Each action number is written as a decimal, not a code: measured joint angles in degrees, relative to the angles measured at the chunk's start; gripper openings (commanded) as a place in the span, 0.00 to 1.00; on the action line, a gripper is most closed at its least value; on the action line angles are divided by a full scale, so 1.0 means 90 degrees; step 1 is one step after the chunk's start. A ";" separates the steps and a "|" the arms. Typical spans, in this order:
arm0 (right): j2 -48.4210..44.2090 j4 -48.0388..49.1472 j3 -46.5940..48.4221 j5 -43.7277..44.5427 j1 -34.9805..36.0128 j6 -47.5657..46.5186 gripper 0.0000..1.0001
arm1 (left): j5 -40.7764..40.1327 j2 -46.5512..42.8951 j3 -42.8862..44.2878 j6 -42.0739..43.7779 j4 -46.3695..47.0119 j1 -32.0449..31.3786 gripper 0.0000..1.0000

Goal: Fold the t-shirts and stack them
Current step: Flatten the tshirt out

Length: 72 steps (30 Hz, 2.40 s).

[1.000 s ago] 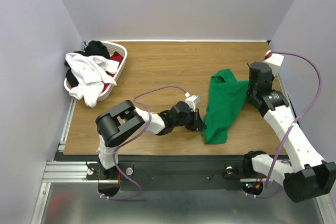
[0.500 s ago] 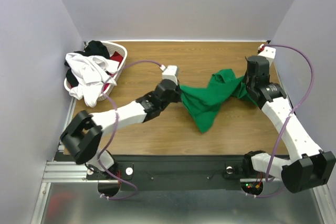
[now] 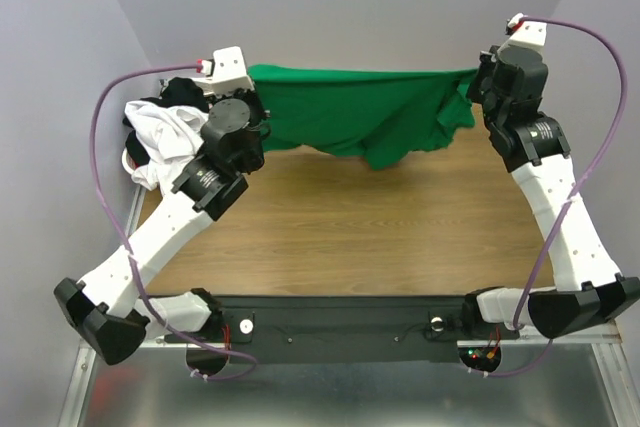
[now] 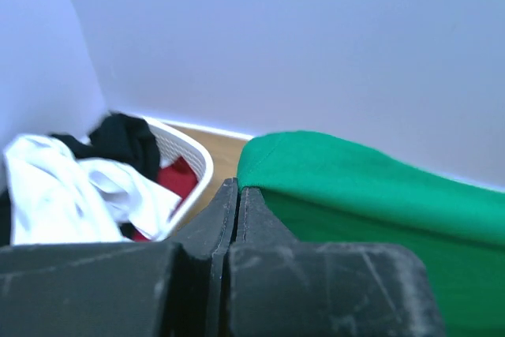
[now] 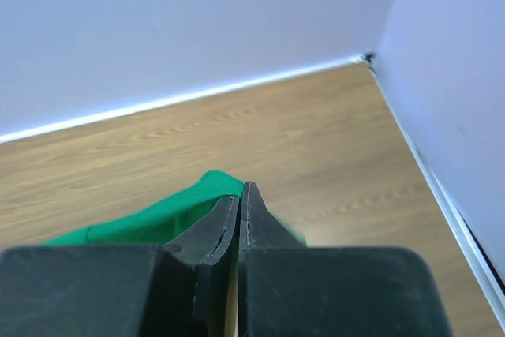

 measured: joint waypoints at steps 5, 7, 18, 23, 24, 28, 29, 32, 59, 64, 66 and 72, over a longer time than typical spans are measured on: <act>-0.0440 -0.0017 0.0100 -0.0833 0.0039 -0.0112 0.00 | 0.0051 -0.0627 0.0036 0.0765 0.0112 -0.0015 0.00; -0.0712 -0.0017 0.0097 -0.1205 0.0039 -0.0112 0.00 | 0.0250 -0.1013 0.0036 0.0891 0.0041 -0.0066 0.00; -0.2523 -0.0007 0.0505 -0.3179 0.0000 -0.0097 0.00 | 0.0527 -0.2113 0.0668 0.1190 -0.0610 -0.1321 0.00; -0.2710 0.0010 0.0707 -0.3269 -0.0007 -0.0087 0.00 | 0.0423 -0.1928 0.0746 0.1324 -0.0729 -0.1435 0.00; -0.2669 0.0005 0.0719 -0.3198 -0.0010 -0.0090 0.00 | 0.0403 -0.1863 0.0746 0.1375 -0.0726 -0.1435 0.00; -0.2261 0.0012 0.0726 -0.2754 -0.0012 -0.0165 0.00 | 0.0260 -0.1387 0.0746 0.1758 -0.0505 -0.1433 0.00; -0.2110 0.0036 0.0726 -0.2611 -0.0015 -0.0194 0.00 | 0.0177 -0.1248 0.0746 0.1872 -0.0423 -0.1430 0.00; -0.1423 0.0070 0.0712 -0.2062 -0.0015 -0.0335 0.00 | 0.0092 -0.0831 0.0746 0.2086 -0.0177 -0.1324 0.00; -0.0578 0.0770 0.0814 -0.1909 -0.0044 -0.1064 0.00 | 0.2565 -0.0313 0.1260 0.2249 -0.0061 0.0347 0.00; -0.1848 0.0678 0.0534 -0.2356 -0.0044 -0.1054 0.00 | 0.3121 -0.1511 0.0933 0.1865 -0.0636 -0.0160 0.00; -0.2268 0.0593 0.0619 -0.2526 -0.0044 -0.1054 0.00 | 0.3198 -0.1800 0.0906 0.1695 -0.0855 -0.0449 0.00; -0.2905 0.0384 0.1404 -0.2727 -0.0044 -0.1059 0.00 | 0.3223 -0.2288 0.0916 0.1195 -0.1377 -0.0848 0.00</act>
